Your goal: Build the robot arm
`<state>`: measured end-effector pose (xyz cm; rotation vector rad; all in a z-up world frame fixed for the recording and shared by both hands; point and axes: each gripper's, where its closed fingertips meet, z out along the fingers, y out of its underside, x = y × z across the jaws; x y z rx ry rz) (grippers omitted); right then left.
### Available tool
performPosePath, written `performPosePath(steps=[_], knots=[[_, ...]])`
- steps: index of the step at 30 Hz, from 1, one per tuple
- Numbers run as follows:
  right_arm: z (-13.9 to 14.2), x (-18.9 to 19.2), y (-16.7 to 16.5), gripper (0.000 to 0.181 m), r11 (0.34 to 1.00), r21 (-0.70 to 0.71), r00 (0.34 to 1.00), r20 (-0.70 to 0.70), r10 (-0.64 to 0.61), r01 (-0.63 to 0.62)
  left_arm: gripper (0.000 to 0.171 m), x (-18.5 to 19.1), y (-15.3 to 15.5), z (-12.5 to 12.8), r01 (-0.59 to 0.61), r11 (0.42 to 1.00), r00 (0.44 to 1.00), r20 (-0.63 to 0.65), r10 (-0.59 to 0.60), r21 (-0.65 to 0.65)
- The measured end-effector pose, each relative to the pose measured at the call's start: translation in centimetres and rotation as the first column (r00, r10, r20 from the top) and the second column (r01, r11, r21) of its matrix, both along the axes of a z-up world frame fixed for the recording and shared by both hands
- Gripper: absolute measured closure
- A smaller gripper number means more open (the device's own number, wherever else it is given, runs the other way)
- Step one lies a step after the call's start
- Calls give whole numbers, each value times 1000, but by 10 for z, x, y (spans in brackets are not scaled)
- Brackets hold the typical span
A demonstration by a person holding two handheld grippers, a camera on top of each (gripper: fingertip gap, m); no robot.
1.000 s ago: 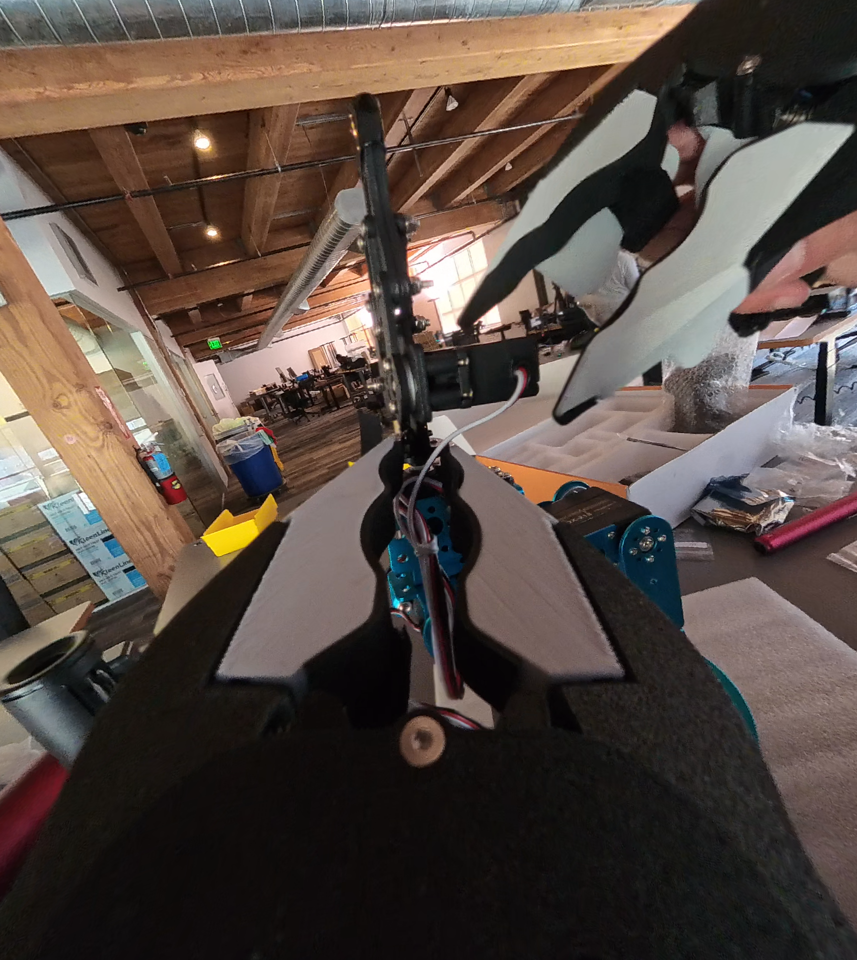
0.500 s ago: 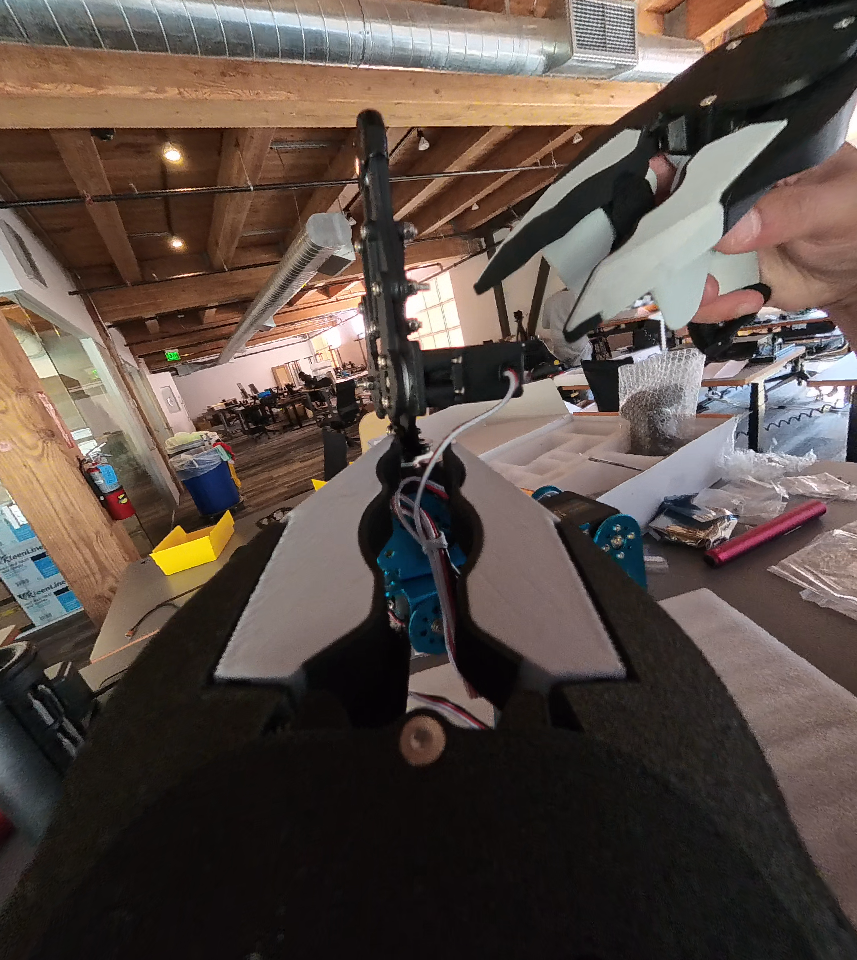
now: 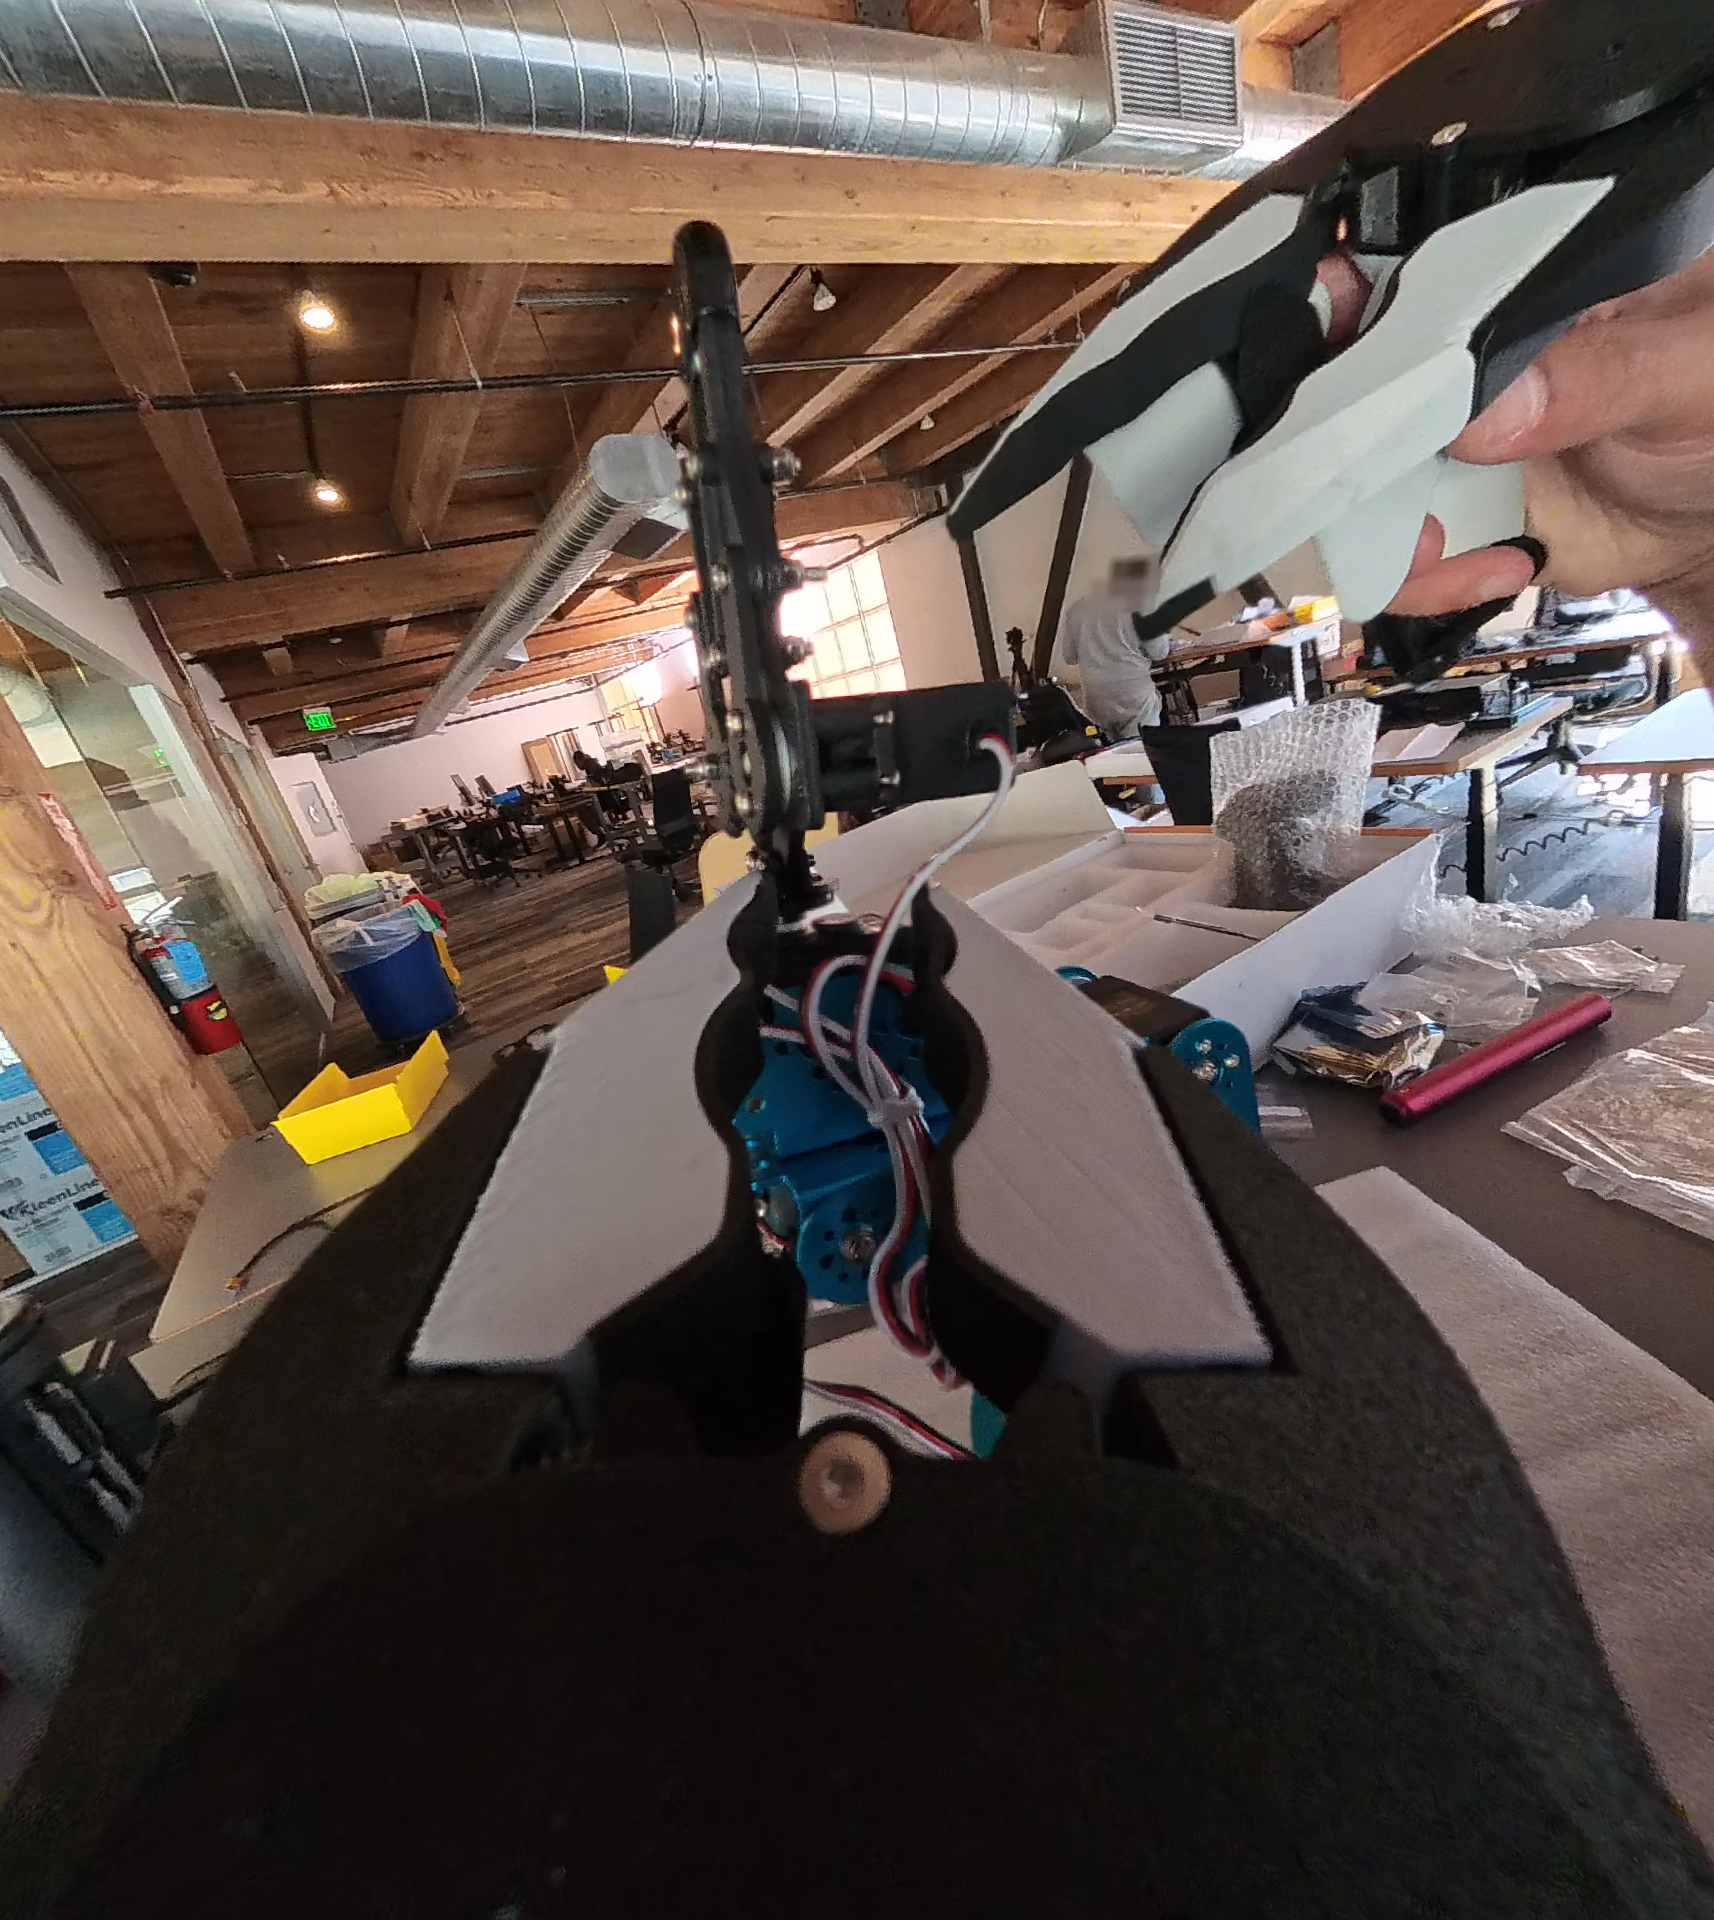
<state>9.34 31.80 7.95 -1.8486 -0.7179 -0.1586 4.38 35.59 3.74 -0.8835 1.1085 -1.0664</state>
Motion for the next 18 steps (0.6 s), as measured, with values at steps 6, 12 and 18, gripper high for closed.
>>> performPosePath(steps=[6, 12, 18], knots=[[0, 1, -1, 117, 1000, 1, 1000, 11, -11, 11, 138, -4, -5, -3, 63, 997, 998, 0, -63, -34], [-7, 2, 2, 123, 1000, -25, 1000, 19, -16, 17, 126, -31, -6, 8, 171, 981, 983, 79, -164, -93], [-2, -9, -8, 138, 1000, -18, 1000, 15, 22, -22, 117, -60, 3, 4, 276, 937, 961, 78, -265, -215]])
